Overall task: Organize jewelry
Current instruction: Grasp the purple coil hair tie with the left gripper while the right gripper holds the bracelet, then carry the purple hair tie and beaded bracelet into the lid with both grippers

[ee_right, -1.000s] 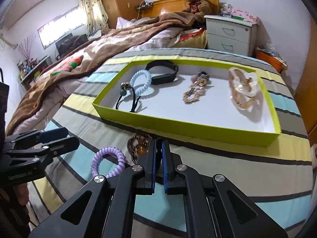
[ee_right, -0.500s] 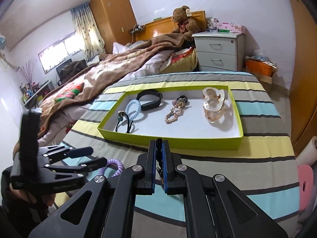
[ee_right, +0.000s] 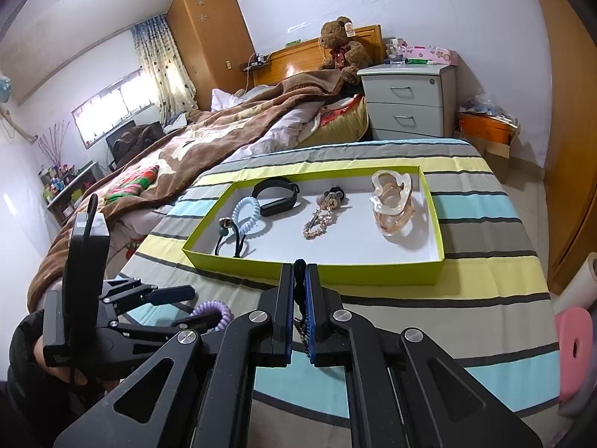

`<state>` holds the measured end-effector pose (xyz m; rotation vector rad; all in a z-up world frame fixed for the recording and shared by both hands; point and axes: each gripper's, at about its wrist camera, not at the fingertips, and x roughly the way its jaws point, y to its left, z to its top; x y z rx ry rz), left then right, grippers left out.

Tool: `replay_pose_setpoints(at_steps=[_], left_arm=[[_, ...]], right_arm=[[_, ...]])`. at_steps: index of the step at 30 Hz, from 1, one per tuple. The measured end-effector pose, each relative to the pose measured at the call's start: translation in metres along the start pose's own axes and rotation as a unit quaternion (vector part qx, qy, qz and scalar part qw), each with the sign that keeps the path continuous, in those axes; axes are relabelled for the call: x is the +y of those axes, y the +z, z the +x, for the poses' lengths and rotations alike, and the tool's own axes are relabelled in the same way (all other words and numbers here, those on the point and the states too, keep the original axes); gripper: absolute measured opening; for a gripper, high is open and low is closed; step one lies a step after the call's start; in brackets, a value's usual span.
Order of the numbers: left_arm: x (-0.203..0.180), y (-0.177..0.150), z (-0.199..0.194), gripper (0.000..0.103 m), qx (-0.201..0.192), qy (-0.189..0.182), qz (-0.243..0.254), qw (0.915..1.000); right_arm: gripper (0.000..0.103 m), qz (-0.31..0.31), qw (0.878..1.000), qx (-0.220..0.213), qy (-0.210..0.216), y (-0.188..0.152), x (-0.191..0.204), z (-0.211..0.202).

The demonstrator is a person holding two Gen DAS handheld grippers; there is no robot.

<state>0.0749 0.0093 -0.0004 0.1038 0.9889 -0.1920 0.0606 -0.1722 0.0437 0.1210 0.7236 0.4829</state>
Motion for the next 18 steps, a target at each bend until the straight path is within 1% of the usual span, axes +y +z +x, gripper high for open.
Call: replay_pose_setpoints(at_steps=[2, 4, 6, 8, 9, 18], left_arm=[[0.000, 0.001, 0.001, 0.054, -0.003, -0.003, 0.002, 1.0000], [0.001, 0.001, 0.001, 0.049, -0.006, -0.006, 0.001, 1.0000], [0.001, 0.001, -0.001, 0.025, -0.008, -0.007, 0.000, 0.9999], [0.001, 0.001, -0.002, 0.015, -0.007, -0.009, -0.003, 0.9999], [0.001, 0.000, -0.002, 0.012, -0.007, -0.008, -0.003, 0.9999], [0.006, 0.001, -0.010, 0.010, -0.029, -0.007, -0.017, 0.9994]], right_arm=[[0.005, 0.000, 1.000, 0.000, 0.001, -0.001, 0.001, 0.000], [0.005, 0.001, 1.000, -0.001, 0.002, -0.001, 0.000, 0.001], [0.005, 0.000, 1.000, -0.001, 0.002, -0.001, 0.001, 0.001], [0.005, 0.000, 1.000, 0.000, 0.003, -0.002, 0.001, 0.001], [0.005, 0.000, 1.000, 0.000, 0.003, -0.001, 0.001, 0.001], [0.005, -0.001, 1.000, 0.000, 0.003, -0.003, 0.002, 0.002]])
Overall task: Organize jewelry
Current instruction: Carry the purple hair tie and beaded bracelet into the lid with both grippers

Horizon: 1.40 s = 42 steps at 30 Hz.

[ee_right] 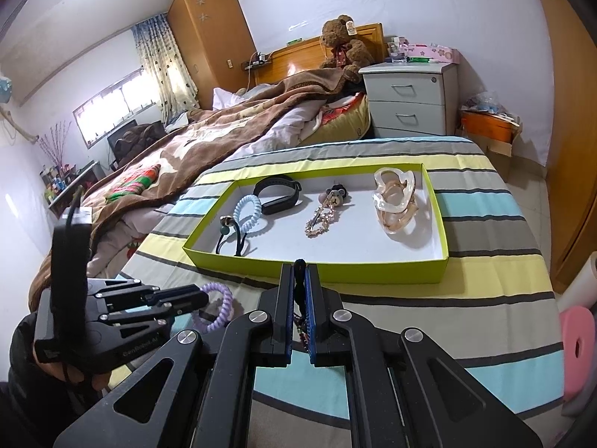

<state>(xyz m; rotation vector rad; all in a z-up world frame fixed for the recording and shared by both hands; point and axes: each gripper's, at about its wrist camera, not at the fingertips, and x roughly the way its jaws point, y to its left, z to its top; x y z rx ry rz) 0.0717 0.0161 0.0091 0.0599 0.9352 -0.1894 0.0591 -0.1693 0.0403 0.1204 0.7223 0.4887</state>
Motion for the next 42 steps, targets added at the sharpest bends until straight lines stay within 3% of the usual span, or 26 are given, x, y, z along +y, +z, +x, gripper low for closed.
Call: replay_pose_setpoints(at_steps=[24, 42], left_arm=[[0.005, 0.024, -0.046, 0.010, -0.065, -0.008, -0.019, 0.9977], [0.005, 0.080, -0.045, 0.010, -0.091, -0.040, -0.029, 0.9946]], right_arm=[[0.005, -0.016, 0.999, -0.037, -0.007, 0.024, 0.011, -0.024], [0.005, -0.027, 0.998, -0.054, -0.020, 0.069, -0.002, -0.016]])
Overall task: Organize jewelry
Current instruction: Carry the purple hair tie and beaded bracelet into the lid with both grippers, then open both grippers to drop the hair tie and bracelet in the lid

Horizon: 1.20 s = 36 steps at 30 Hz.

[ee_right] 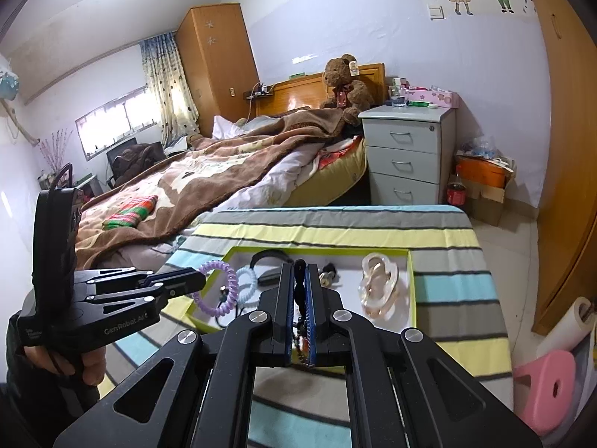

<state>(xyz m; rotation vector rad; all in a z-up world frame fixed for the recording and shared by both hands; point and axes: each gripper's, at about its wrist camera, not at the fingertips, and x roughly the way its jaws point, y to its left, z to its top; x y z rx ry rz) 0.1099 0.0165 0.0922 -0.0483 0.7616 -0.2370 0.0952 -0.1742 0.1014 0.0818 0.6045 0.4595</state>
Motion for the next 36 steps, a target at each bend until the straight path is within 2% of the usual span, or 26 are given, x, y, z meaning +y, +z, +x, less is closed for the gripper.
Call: replay_pose_setpoints(at_steps=[5, 15, 22, 36], left_arm=[[-0.003, 0.008, 0.023, 0.010, 0.014, -0.008, 0.000, 0.9999], [-0.002, 0.009, 0.069, 0.010, 0.053, -0.013, -0.011, 0.9984], [-0.001, 0.004, 0.086, 0.010, 0.072, -0.009, -0.018, 0.9972], [0.000, -0.001, 0.103, 0.010, 0.091, -0.001, -0.022, 0.9956]], right_arm=[[0.005, 0.005, 1.000, 0.014, -0.002, 0.004, -0.009, 0.020], [0.005, 0.016, 0.998, 0.058, 0.007, -0.010, -0.022, 0.057], [0.005, 0.016, 0.996, 0.084, 0.007, -0.019, -0.027, 0.073], [0.005, 0.001, 0.993, 0.115, -0.029, -0.032, -0.036, 0.095]])
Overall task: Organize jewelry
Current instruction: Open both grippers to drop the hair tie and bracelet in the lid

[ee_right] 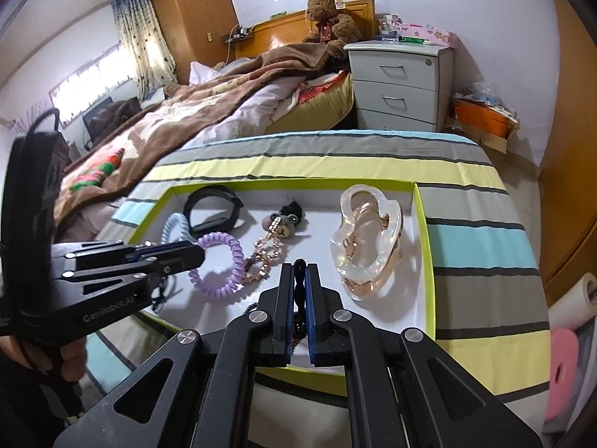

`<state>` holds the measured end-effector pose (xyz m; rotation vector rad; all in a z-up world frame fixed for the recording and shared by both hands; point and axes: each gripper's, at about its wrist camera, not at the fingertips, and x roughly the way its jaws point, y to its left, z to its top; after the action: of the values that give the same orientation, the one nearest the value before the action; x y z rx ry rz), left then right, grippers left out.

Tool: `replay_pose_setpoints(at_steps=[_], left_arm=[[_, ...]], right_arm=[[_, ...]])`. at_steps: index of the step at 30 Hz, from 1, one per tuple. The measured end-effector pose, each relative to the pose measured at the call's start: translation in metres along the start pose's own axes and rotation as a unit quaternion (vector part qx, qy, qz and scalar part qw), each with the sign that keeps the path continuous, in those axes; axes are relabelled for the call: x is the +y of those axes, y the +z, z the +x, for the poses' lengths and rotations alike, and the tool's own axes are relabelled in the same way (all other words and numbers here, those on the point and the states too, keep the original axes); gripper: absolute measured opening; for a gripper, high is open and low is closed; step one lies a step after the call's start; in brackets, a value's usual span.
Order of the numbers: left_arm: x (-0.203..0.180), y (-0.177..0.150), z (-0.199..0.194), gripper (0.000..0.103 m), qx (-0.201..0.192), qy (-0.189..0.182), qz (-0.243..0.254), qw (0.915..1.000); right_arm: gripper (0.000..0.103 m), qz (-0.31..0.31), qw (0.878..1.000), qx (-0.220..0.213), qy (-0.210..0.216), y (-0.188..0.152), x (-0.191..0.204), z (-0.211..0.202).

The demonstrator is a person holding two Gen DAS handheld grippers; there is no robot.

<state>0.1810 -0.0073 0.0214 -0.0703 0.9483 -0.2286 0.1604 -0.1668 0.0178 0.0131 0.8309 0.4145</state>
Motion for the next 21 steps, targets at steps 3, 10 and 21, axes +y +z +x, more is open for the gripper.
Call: replay_pose_setpoints(at_steps=[3, 10, 21], left_arm=[[0.000, -0.001, 0.003, 0.010, 0.006, 0.002, 0.000, 1.0000], [-0.001, -0.001, 0.005, 0.010, 0.008, 0.003, -0.002, 1.0000], [-0.002, -0.003, 0.007, 0.025, 0.012, 0.019, 0.000, 0.9997]], right_arm=[[0.005, -0.011, 1.000, 0.008, -0.004, -0.001, 0.003, 0.004], [0.006, -0.021, 0.999, 0.023, -0.008, -0.004, 0.003, 0.011], [0.008, -0.024, 0.999, 0.031, -0.023, -0.004, 0.003, 0.015]])
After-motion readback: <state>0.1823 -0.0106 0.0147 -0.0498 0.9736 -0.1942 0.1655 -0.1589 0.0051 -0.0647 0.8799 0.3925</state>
